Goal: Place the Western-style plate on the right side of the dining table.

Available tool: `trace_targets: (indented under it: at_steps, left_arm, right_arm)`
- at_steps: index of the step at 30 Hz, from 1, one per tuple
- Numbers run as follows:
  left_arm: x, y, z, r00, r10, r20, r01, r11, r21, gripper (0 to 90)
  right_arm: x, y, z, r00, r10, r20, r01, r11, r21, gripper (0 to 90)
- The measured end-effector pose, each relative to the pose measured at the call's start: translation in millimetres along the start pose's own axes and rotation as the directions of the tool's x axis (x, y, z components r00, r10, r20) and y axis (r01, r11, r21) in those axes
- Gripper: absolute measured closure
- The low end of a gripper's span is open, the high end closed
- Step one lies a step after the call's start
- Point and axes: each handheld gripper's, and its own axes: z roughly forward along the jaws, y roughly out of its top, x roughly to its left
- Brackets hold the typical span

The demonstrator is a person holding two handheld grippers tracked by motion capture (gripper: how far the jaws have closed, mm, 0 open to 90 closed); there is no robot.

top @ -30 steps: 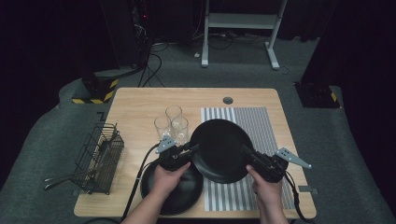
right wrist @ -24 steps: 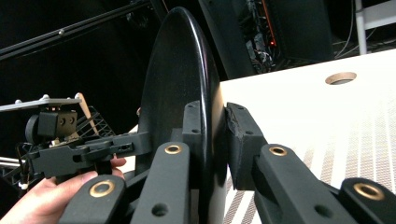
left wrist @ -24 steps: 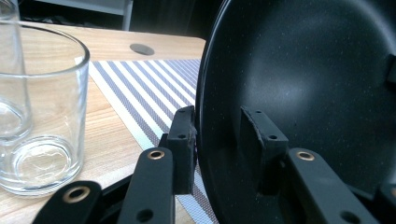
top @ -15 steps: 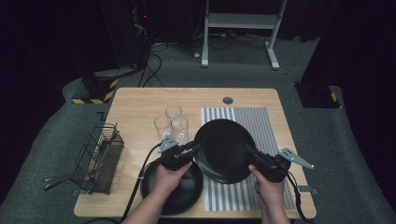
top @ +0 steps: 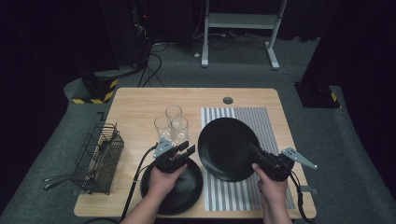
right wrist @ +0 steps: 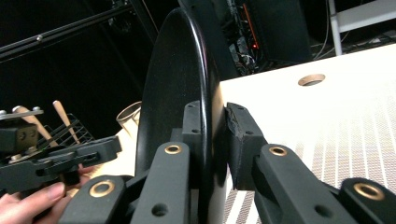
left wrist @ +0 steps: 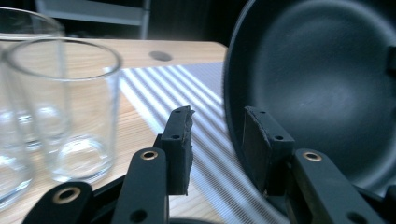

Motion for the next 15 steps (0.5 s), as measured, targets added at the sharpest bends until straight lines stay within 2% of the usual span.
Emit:
trace_targets:
  at_steps: [1, 5, 15]
  left_arm:
    - [-0.1, -0.1, -3.5, 0.9993, 0.017, -0.033, -0.016, 0.9998, 0.006, 62.3]
    - [3.1, -2.2, -15.2, 0.9928, 0.050, -0.109, -0.049, 0.9987, 0.011, 62.3]
    - [13.8, -8.5, -49.8, 0.9817, 0.092, -0.167, -0.093, 0.9956, -0.003, 61.9]
  right_arm:
    - [-0.6, 0.0, 0.0, 1.0000, 0.000, 0.003, 0.000, 1.000, -0.001, 79.4]
    - [-4.1, 0.7, 0.0, 0.9999, 0.000, 0.016, 0.000, 1.000, -0.002, 79.4]
    - [-16.1, 0.6, 3.1, 0.9976, -0.001, 0.069, 0.001, 1.000, 0.009, 79.4]
